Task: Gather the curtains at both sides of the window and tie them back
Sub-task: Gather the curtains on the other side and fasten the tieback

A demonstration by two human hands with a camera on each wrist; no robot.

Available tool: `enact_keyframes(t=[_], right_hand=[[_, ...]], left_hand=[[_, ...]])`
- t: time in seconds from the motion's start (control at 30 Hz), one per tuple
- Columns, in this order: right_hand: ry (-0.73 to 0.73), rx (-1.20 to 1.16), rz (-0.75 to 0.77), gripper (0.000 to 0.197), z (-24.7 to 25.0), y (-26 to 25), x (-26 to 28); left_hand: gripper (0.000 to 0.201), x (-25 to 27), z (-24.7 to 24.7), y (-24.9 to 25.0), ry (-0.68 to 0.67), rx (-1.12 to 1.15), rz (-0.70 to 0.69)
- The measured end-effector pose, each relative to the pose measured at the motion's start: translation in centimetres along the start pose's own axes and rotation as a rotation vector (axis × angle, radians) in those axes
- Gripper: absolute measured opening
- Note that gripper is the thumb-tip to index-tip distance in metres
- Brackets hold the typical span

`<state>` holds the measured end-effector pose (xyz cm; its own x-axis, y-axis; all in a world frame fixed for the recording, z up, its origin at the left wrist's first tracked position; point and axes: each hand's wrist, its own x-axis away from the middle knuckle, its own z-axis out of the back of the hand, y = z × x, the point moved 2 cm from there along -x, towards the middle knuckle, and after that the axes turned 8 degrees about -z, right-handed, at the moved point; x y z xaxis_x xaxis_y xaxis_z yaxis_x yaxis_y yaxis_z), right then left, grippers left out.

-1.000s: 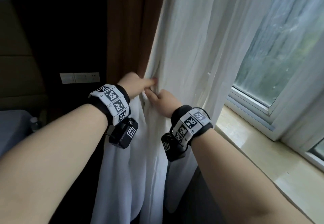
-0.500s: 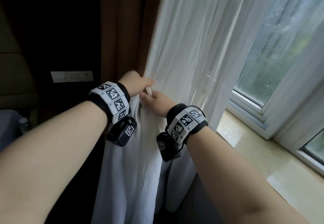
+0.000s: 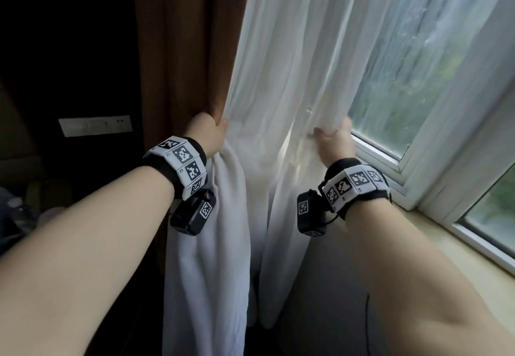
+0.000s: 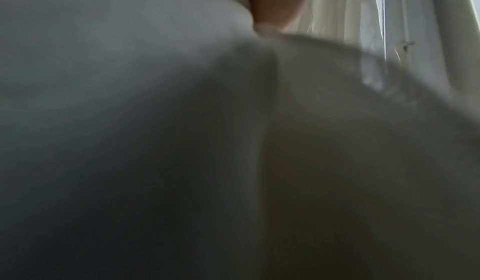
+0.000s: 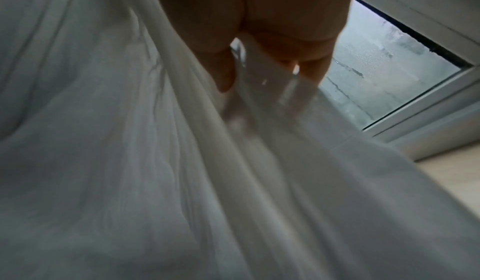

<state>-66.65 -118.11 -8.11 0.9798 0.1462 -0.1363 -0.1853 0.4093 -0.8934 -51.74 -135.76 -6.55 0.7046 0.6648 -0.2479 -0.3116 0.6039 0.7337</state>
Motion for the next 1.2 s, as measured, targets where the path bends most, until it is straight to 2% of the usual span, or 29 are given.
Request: enact_keyframes(t=[0.03, 0.07, 0.17, 0.27, 0.33, 0.43, 0.47, 0.53, 0.6, 0.67, 0.73, 0.77, 0.8, 0.83, 0.87, 0.9, 0.93, 0.97, 1.0, 1.03, 1.1, 1.13, 1.17, 1.2], right_hand=[[-0.008, 0.061, 0.014, 0.035, -0.2, 0.2, 0.0], [-0.001, 0.073, 0.041, 0.029, -0.3, 0.4, 0.1], [0.01, -0.069, 0.072, 0.032, -0.2, 1.3, 0.6], [0.033, -0.133, 0.059, 0.045, 0.3, 2.6, 0.7], [0.046, -0.066, 0.049, 0.058, 0.2, 3.0, 0.8], [0.12, -0.006, 0.024, 0.083, -0.7, 2.9, 0.8], [0.092, -0.017, 0.04, 0.091, -1.2, 2.5, 1.0], [-0.029, -0.083, 0.095, 0.1, -2.4, 1.5, 1.4], [-0.117, -0.149, 0.111, 0.089, -3.3, 0.5, 1.6], [-0.136, -0.12, 0.091, 0.063, -4.1, -0.2, 1.8], [-0.01, -0.089, 0.134, 0.053, -4.7, -0.2, 2.3], [0.126, -0.097, 0.196, 0.055, -4.7, -0.3, 2.8], [0.277, -0.135, 0.321, 0.056, -4.6, -0.5, 3.6], [0.377, -0.182, 0.518, 0.053, -4.6, -0.9, 4.4], [0.388, -0.208, 0.724, 0.047, -4.8, -1.4, 5.2], [0.324, -0.184, 0.889, 0.041, -5.2, -1.8, 5.6], [0.234, -0.097, 0.956, 0.038, -5.7, -2.2, 5.9], [0.157, -0.006, 0.913, 0.041, -6.3, -2.3, 5.5], [0.094, 0.054, 0.773, 0.055, -6.9, -2.2, 4.6], [0.021, 0.051, 0.551, 0.075, -7.5, -1.7, 3.3], [-0.243, -0.128, 0.106, 0.108, -8.7, -0.9, 1.7], [-0.355, -0.206, -0.019, 0.112, -9.1, -0.7, 1.2], [-0.436, -0.254, -0.093, 0.103, -9.6, -0.7, 0.9], [-0.496, -0.288, -0.089, 0.08, -10.0, -0.9, 0.7]], left_hand=[[0.039, 0.1, -0.2, 0.1, 0.007, 0.007, 0.0], [0.037, 0.2, -0.3, 0.1, 0.014, 0.015, -0.002], [0.027, 0.4, -0.4, 0.1, 0.05, 0.034, -0.015], [0.032, 0.4, -0.1, -0.3, 0.07, 0.057, -0.018], [0.043, 0.4, 0.0, -0.6, 0.064, 0.093, -0.003], [0.049, 0.7, 0.1, -0.7, 0.033, 0.194, -0.001], [0.049, 0.9, 0.1, -0.6, 0.023, 0.199, -0.008], [0.032, 0.7, 0.1, -0.7, 0.005, 0.157, -0.024], [0.032, 0.7, 0.2, -0.7, 0.031, 0.076, 0.008], [0.028, 0.7, 0.5, -0.6, 0.046, 0.027, 0.009], [0.014, 0.6, 0.7, -0.8, 0.06, -0.002, -0.021], [0.022, 0.5, 0.9, -0.9, 0.069, -0.023, -0.031], [0.03, 0.4, 1.1, -1.0, 0.073, -0.055, -0.035], [0.034, 0.3, 1.2, -1.2, 0.078, -0.076, -0.033], [0.036, 0.0, 1.3, -1.4, 0.081, -0.094, -0.035], [0.037, -0.1, 1.4, -1.5, 0.073, -0.102, -0.032], [0.036, -0.3, 1.5, -1.7, 0.07, -0.102, -0.038], [0.034, -0.4, 1.6, -1.8, 0.059, -0.091, -0.032], [0.033, -0.5, 1.6, -2.1, 0.052, -0.077, -0.03], [0.032, -0.4, 1.7, -2.3, 0.038, -0.043, -0.025], [0.034, -0.3, 2.0, -2.5, 0.023, 0.032, -0.032], [0.036, -0.2, 2.1, -2.6, 0.023, 0.064, -0.036], [0.037, -0.2, 2.2, -2.7, 0.023, 0.096, -0.031], [0.038, -0.2, 2.2, -2.8, 0.023, 0.111, -0.031]])
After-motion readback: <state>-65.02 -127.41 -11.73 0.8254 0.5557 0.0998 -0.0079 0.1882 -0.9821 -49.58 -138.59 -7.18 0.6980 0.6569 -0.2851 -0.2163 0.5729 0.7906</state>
